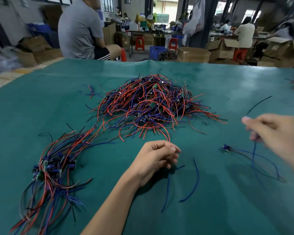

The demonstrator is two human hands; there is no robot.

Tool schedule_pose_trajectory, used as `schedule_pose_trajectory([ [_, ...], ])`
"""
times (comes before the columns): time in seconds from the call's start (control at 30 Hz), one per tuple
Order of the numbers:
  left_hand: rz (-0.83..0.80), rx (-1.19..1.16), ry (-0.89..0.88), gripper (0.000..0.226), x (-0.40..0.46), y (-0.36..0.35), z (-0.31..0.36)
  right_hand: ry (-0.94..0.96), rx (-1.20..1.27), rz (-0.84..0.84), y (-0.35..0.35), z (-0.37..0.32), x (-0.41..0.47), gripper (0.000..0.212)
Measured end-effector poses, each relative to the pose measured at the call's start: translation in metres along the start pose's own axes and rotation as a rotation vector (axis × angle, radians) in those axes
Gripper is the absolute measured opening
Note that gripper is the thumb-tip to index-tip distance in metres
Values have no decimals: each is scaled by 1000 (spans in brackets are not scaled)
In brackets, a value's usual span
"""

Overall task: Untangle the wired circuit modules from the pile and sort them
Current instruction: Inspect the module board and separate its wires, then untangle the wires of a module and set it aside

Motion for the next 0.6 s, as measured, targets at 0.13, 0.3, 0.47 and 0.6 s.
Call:
schedule_pose_trajectory([
  [0.13, 50, -34, 11, 12, 2, 2, 0, -61, -823, -66, -20, 10, 15, 43],
  [0.3, 78, -69, 29, 17, 2, 1, 0, 354, -529, -292, -123, -72, -17, 7],
  [0.47, 73, -48, 42, 13, 2, 3, 1, 451, -522, -446, -210, -124, -7, 39],
  [0.6, 64, -41, 52, 14, 3, 4, 0, 367, -446, -272, -211, -125, 7, 37],
])
Point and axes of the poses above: each hand's wrist, its own x-axis towards the middle knuckle, its own y-axis out of the back of the hand, z = x × y, the point moved 7 cm from there along x, towards the middle knuckle, and after that the axes turned 10 degrees about -y, right-handed, at the moved point
